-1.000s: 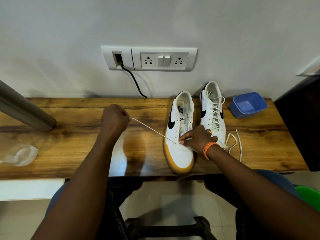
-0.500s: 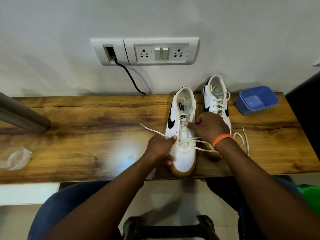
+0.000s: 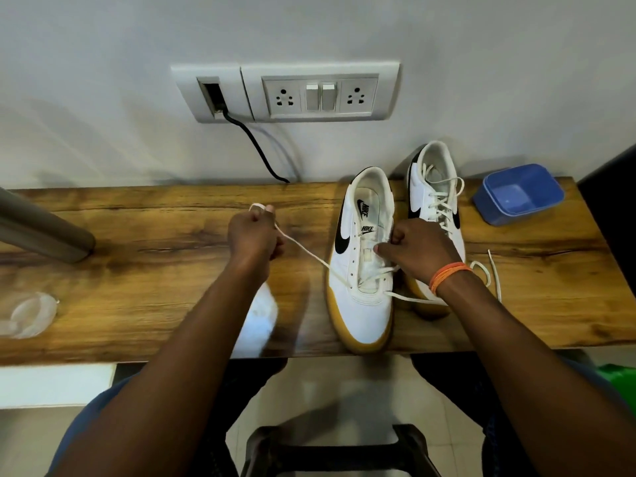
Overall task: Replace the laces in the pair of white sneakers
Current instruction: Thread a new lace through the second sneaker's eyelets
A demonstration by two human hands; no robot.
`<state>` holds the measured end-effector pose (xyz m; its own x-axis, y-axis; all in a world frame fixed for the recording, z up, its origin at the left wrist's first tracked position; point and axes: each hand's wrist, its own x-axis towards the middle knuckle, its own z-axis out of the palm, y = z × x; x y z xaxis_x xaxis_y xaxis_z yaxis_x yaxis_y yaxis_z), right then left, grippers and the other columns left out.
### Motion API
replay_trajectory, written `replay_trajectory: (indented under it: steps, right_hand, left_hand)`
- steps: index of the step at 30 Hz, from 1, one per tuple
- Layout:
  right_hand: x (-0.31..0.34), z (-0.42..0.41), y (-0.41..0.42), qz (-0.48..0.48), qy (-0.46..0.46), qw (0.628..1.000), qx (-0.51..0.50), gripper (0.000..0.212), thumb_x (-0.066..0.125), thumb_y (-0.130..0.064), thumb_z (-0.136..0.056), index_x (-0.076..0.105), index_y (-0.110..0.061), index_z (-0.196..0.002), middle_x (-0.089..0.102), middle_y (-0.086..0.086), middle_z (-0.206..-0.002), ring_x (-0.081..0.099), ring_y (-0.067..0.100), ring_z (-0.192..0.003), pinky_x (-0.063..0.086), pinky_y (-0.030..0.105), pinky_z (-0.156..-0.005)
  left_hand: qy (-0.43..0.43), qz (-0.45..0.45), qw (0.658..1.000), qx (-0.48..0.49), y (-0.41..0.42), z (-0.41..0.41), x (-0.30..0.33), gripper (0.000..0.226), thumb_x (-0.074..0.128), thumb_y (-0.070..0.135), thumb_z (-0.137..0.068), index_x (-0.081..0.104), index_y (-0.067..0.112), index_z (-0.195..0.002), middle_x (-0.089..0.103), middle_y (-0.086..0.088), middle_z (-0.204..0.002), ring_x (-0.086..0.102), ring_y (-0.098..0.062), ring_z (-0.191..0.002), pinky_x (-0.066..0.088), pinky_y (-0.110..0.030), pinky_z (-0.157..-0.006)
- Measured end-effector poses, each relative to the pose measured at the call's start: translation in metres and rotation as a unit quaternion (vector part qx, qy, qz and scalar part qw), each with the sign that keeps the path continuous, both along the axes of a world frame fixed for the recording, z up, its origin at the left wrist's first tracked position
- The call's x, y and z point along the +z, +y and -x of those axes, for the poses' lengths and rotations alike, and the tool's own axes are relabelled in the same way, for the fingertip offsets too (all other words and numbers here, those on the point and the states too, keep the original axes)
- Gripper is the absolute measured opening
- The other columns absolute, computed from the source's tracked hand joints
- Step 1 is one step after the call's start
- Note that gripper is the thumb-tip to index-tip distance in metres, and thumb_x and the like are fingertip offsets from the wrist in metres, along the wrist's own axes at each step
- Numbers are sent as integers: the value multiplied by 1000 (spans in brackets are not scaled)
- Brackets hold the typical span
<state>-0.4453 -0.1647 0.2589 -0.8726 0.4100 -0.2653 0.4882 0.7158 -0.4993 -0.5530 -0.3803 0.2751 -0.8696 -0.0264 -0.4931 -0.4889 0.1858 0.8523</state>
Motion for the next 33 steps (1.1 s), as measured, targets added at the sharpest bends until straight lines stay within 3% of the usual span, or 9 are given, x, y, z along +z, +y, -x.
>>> replay_trajectory:
  steps: [3,6,9,14,21,23,27,30,33]
  right_hand:
    - [3,0,0,21,11,1000,-11,33,77,-39,-77,55,-18,-63,60,0,-67,60,22,-70,49,35,-68]
    - [4,0,0,37,20,999,-16,32,79,-37,-76,58,-15,-64,62,1,-67,60,22,-69,49,36,-67]
    - [2,0,0,44,26,999,-15,32,79,-36,-76,57,-16,-64,59,-1,-64,59,20,-66,48,34,-66]
    - [2,0,1,43,29,999,-9,32,78,-35,-77,55,-18,-63,59,-3,-65,59,19,-67,49,34,-67]
    - [1,0,2,38,27,999,-1,31,76,-34,-78,54,-19,-64,58,-3,-69,59,20,-70,48,33,-68]
    - [2,1,2,39,26,999,-4,31,77,-35,-78,54,-19,-64,58,-4,-68,59,19,-70,48,32,-67]
    - [2,1,2,47,28,998,-9,31,78,-34,-77,55,-17,-64,62,-1,-67,62,22,-69,51,34,-67]
    - [2,1,1,44,31,999,-8,30,78,-34,-77,58,-15,-66,62,0,-68,62,22,-70,49,33,-66]
    - [1,1,0,34,29,999,-8,31,78,-35,-77,59,-11,-68,63,5,-71,61,24,-72,51,37,-69]
  left_hand:
    - [-76,82,975,-193,10,-28,-7,47,51,52,-97,61,7,-87,56,-13,-65,56,-24,-50,52,-27,-45]
    - [-50,232,899,-367,24,-54,-15,58,54,61,-91,58,9,-66,65,-10,-59,64,-25,-50,57,-30,-55]
    - [-92,122,935,-320,35,-68,-23,39,68,37,-91,54,6,-72,59,-5,-45,55,-18,-34,46,-24,-36]
    - [-154,29,957,-244,38,-63,-22,20,66,14,-93,51,0,-96,57,-15,-73,57,-19,-46,46,-24,-35]
    - [29,0,1000,-2,2,2,0,21,66,18,-94,61,-1,-85,59,-16,-71,54,-18,-46,50,-25,-43]
    - [6,12,1000,-23,4,-1,-6,30,64,27,-95,61,-2,-95,56,-17,-75,52,-20,-50,48,-24,-42]
    - [-162,57,964,-201,22,-38,-20,71,62,54,-89,44,4,-137,59,-13,-88,59,-19,-54,50,-26,-42]
    - [-183,91,939,-275,34,-61,-25,53,63,49,-91,59,-2,-107,64,-14,-79,60,-15,-45,51,-25,-41]
    - [-198,40,953,-225,38,-70,-32,38,62,36,-95,57,2,-79,55,-11,-68,58,-20,-50,47,-24,-40]
